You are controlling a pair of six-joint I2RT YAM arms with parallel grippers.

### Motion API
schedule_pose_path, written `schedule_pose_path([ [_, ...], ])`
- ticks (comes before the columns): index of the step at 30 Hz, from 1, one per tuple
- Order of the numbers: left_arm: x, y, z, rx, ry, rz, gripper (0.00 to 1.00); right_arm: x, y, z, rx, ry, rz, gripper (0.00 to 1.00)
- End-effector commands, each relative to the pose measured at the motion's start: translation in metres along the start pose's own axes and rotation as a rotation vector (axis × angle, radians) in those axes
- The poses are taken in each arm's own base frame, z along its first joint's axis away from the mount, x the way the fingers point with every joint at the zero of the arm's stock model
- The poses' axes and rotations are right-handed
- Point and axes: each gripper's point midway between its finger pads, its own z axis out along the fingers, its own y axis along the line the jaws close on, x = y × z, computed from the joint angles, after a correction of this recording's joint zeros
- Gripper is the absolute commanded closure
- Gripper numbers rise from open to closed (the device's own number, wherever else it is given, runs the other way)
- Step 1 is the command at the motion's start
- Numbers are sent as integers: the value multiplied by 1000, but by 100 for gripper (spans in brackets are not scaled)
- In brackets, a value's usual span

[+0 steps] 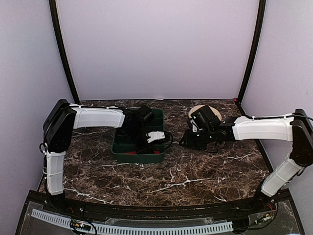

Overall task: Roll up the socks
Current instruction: Place the sock at the center of the board.

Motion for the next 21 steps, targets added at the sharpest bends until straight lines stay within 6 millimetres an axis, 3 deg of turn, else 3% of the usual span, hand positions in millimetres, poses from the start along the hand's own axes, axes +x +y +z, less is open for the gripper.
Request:
schedule_pose_path([
  [1,4,-5,0,44,25,-32,82,0,-4,6,-7,1,-6,67],
  [8,4,2,-1,12,44,-59,65,-2,-2,6,-12,3,-12,67],
  [21,2,2,-15,7,74,-104,60,-4,1,3,-23,0,-21,67],
])
